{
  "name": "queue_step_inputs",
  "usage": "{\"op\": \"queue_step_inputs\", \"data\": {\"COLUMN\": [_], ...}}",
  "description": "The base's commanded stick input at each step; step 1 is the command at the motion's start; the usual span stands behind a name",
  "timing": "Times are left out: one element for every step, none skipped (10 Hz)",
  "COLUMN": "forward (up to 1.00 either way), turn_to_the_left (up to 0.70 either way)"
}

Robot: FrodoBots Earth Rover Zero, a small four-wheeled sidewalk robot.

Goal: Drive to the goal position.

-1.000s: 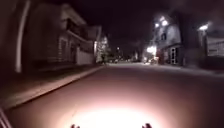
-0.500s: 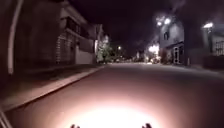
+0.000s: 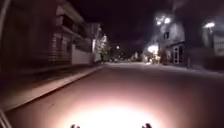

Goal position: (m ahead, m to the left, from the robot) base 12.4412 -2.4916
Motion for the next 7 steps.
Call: {"op": "queue_step_inputs", "data": {"forward": [0.85,0.85,0.85,0.85,0.85,0.85,0.85], "turn_to_the_left": [0.0,0.0,0.0,-0.08,-0.3,-0.34,-0.16]}}
